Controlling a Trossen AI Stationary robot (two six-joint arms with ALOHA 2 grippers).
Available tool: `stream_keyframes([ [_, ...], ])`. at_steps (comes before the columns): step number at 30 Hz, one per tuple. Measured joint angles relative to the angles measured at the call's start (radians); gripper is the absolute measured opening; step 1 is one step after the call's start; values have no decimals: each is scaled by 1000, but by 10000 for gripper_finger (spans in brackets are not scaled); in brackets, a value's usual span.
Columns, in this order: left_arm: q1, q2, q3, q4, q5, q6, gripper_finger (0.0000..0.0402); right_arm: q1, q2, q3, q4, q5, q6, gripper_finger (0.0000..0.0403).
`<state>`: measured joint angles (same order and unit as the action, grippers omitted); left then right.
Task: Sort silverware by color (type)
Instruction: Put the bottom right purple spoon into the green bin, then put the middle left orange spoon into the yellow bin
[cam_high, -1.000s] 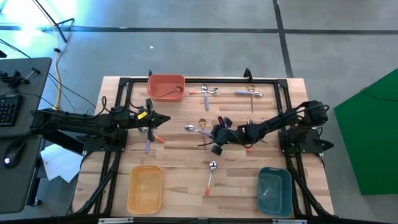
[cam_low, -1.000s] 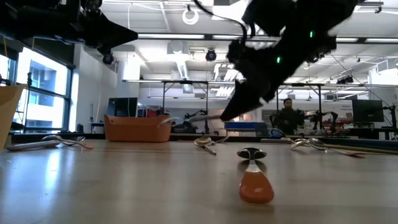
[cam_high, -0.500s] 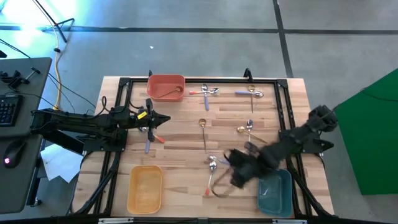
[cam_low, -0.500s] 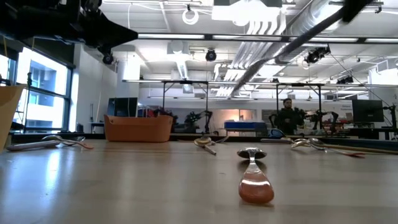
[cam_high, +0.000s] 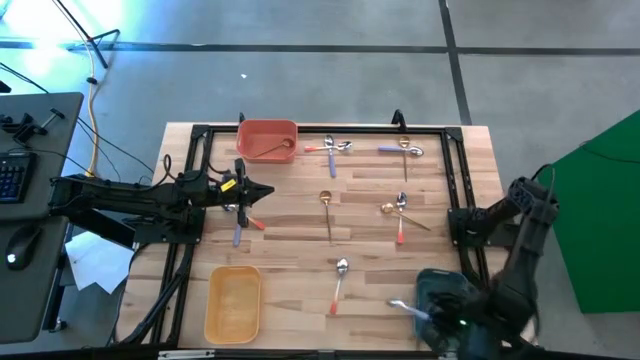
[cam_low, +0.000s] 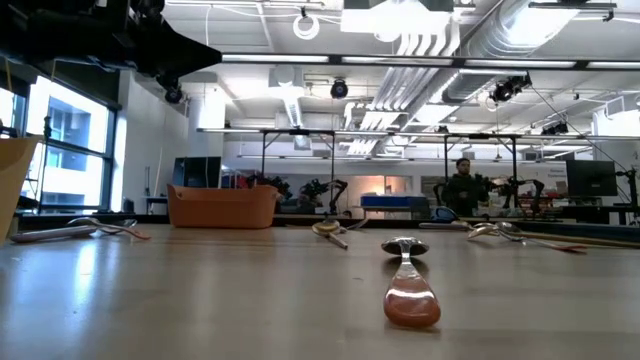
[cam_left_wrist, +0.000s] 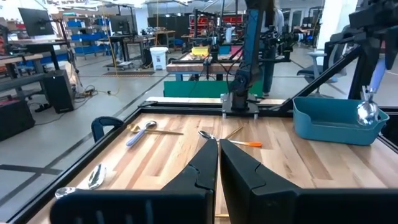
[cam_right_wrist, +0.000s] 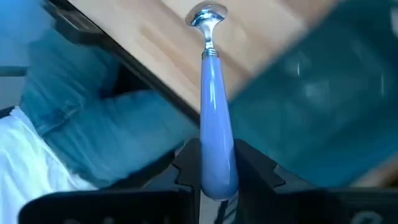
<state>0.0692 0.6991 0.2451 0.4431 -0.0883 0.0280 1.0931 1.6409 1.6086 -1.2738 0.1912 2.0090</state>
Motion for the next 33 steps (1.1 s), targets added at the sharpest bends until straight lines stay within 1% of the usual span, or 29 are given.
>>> stream_keyframes([
  [3, 0, 2, 0, -2, 0, -22, 7, 59, 0, -16, -50, -73, 183, 55],
  [4, 0, 3, 0, -3, 0, -27, 7, 70, 0, -25, -67, -105, 208, 55],
  [6, -3, 3, 0, -6, 0, -33, 7, 79, 1, -43, -83, -137, 222, 55],
  [10, -24, 3, 0, -6, 0, -35, 7, 68, 1, -82, -147, -147, 228, 55],
  [13, -43, 3, 0, -6, -1, -35, 7, 59, 1, -125, -165, -206, 238, 55],
  [15, -52, 3, 0, -6, -1, -35, 7, 55, 1, -156, -145, -222, 239, 55],
  [20, -63, 3, 0, -6, -2, -34, 7, 50, 1, -234, -24, -226, 237, 56],
  [22, -63, 3, 0, -5, -2, -34, 7, 50, 1, -263, 14, -226, 238, 68],
  [26, -63, 3, 0, -5, -3, -34, 7, 46, 1, -305, 59, -227, 235, 110],
  [30, -63, 3, 0, -12, -2, -34, 7, 45, 1, -316, 66, -227, 217, 145],
  [33, -63, 3, 0, -16, -3, -38, 7, 45, 1, -307, 66, -228, 207, 163],
])
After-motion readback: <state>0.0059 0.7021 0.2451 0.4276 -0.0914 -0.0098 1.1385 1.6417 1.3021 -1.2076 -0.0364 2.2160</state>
